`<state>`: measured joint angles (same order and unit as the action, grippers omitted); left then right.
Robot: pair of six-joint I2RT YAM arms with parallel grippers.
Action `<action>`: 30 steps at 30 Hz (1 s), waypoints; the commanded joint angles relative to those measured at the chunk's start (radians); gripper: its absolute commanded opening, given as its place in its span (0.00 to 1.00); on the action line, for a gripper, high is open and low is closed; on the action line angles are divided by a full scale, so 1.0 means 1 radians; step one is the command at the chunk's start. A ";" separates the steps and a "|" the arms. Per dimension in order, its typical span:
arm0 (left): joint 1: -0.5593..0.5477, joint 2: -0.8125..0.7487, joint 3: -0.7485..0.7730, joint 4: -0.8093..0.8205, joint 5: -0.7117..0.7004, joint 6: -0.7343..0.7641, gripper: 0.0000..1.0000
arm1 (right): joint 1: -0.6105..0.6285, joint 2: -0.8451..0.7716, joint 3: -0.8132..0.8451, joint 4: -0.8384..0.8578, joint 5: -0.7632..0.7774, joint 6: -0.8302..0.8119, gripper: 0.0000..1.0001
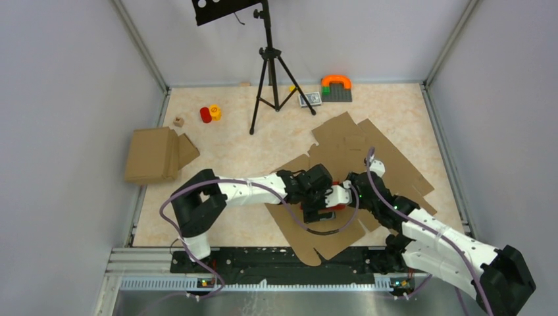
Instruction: Fold the paper box
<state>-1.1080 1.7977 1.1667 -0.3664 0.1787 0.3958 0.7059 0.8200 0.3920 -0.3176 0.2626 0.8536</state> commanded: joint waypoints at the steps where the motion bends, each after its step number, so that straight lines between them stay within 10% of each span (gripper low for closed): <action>1: 0.014 -0.054 -0.036 -0.034 0.035 -0.100 0.88 | -0.069 0.009 -0.008 0.127 -0.090 -0.092 0.51; 16: 0.044 -0.293 -0.172 0.105 0.111 -0.311 0.95 | -0.141 0.240 0.028 0.310 -0.318 -0.213 0.52; 30: 0.053 -0.132 -0.181 0.119 0.175 -0.315 0.76 | -0.143 0.179 0.096 0.207 -0.310 -0.231 0.55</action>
<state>-1.0588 1.6451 1.0058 -0.2817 0.3264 0.0978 0.5728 1.0313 0.4332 -0.1169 -0.0250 0.6441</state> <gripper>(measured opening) 0.764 0.532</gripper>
